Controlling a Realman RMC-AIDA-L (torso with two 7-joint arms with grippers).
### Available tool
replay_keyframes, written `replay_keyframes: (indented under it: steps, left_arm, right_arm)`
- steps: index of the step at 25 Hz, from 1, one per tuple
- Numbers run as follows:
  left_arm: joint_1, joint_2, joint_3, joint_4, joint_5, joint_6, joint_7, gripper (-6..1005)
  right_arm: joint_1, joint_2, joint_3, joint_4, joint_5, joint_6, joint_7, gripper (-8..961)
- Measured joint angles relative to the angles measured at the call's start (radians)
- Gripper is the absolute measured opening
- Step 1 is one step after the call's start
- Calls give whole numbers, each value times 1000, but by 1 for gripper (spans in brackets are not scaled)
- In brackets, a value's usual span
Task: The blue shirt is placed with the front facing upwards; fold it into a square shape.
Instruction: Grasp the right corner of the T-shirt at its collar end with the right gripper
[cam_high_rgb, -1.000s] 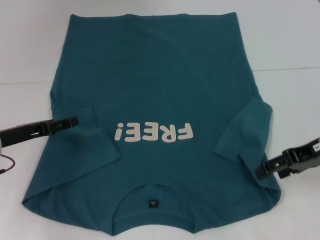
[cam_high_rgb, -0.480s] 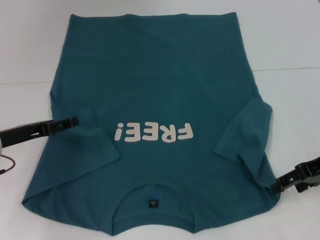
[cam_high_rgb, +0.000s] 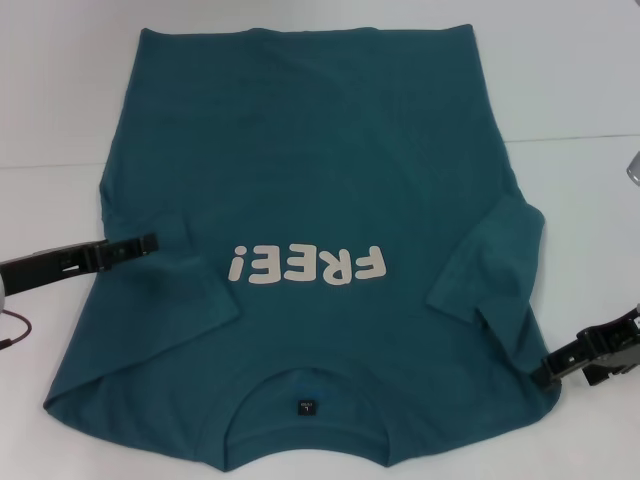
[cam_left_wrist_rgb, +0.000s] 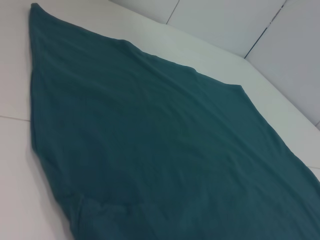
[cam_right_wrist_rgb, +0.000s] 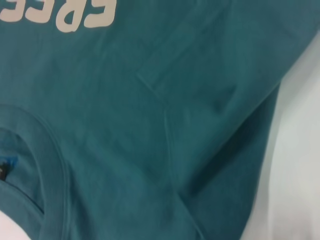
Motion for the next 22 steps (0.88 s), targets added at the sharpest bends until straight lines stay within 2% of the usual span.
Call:
replay_keyframes:
  steps: [14, 22]
  left_arm:
    - [0, 0, 0, 0, 0, 0, 1, 874]
    - [-1, 1, 0, 0, 0, -3, 1, 874]
  right_arm:
    - [6, 1, 13, 16, 4, 44, 39, 908]
    - [9, -8, 37, 37, 28, 51, 91, 885]
